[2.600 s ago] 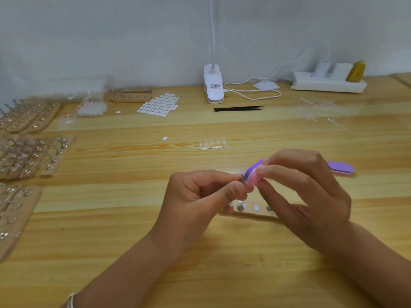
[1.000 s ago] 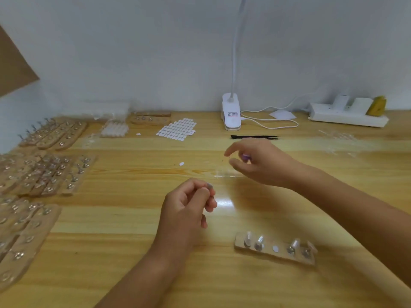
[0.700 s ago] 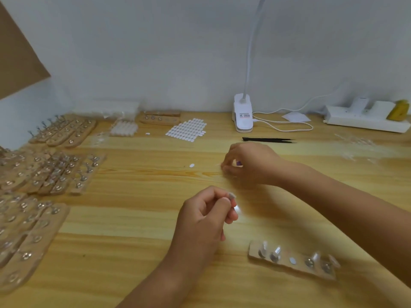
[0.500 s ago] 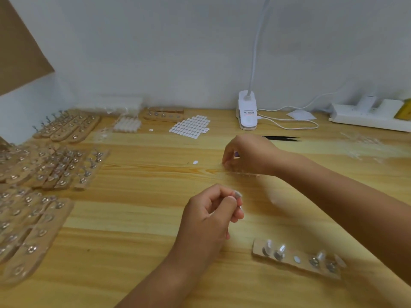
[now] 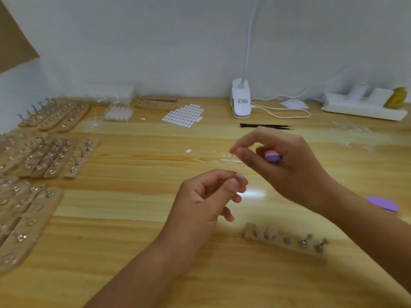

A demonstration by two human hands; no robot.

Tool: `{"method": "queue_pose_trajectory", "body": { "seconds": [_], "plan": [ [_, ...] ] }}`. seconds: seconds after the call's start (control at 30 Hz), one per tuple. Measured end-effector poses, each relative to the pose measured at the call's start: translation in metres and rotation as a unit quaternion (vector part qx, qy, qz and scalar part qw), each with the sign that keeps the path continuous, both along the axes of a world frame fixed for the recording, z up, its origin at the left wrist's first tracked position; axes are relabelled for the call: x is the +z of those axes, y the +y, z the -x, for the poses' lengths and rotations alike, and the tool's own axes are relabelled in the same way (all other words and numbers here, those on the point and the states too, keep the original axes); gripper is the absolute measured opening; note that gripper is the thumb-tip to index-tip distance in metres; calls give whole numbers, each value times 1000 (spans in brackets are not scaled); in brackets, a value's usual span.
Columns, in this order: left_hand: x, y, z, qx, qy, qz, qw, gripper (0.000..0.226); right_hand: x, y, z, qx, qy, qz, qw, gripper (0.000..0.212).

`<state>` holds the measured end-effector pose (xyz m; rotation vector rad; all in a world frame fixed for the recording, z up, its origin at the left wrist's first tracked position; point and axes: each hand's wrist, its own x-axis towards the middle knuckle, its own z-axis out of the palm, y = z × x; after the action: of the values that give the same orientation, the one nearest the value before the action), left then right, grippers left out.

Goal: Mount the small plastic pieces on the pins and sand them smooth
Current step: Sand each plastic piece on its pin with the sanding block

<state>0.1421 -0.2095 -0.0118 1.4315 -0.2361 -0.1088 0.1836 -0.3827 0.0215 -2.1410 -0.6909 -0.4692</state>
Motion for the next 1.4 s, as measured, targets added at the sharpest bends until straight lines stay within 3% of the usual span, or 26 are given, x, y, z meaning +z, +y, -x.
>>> {"method": "queue_pose_trajectory", "body": {
  "seconds": [0.33,0.87,1.4],
  "plan": [
    [-3,-7,7,-28,-18,5,999,16,-18,-14,45,-58,-134,-18,989,10],
    [-3,-6,10,2,-49,-21,999,18,-30,-15,52,-67,-196,53,977,15],
    [0,-5,9,-28,-33,1,999,16,-30,-12,55,-58,-173,-4,983,14]
  ]
}}
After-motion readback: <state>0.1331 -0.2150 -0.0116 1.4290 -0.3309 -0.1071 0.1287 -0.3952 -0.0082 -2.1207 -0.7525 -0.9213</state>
